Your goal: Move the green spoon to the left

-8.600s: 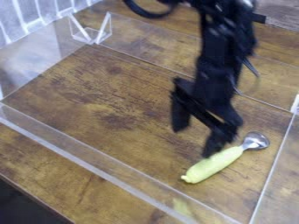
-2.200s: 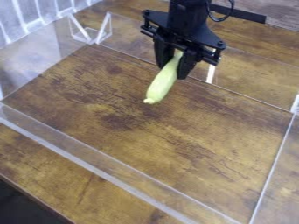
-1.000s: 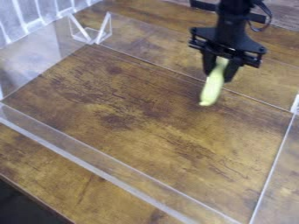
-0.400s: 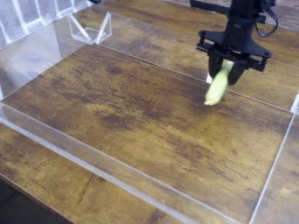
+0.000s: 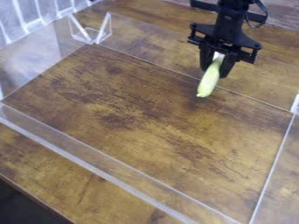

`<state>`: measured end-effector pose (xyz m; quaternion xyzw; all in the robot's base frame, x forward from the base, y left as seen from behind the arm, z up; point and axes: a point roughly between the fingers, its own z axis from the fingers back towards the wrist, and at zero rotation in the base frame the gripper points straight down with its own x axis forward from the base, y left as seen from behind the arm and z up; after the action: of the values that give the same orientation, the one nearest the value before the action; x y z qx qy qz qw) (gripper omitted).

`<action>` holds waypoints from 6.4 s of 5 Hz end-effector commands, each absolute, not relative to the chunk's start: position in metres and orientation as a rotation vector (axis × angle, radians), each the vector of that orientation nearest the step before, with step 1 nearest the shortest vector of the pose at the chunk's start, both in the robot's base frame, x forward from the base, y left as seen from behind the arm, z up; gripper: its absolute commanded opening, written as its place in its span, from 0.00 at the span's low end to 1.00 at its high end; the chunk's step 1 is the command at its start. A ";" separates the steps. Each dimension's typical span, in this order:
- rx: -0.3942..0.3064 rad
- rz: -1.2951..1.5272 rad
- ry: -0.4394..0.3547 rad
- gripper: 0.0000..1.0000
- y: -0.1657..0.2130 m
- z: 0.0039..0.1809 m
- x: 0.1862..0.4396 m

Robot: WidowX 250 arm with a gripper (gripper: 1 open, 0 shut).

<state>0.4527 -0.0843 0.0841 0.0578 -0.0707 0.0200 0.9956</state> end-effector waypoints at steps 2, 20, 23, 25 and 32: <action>0.085 0.070 -0.179 0.00 -0.082 0.117 0.458; -0.063 -0.351 0.214 0.00 -0.079 0.034 0.444; -0.147 -0.355 0.205 0.00 -0.079 0.044 0.435; -0.208 -0.364 0.196 0.00 -0.077 0.053 0.430; -0.300 -0.489 0.186 0.00 -0.077 0.097 0.424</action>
<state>0.4168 -0.0820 0.0477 -0.1557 0.1539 -0.2354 0.9469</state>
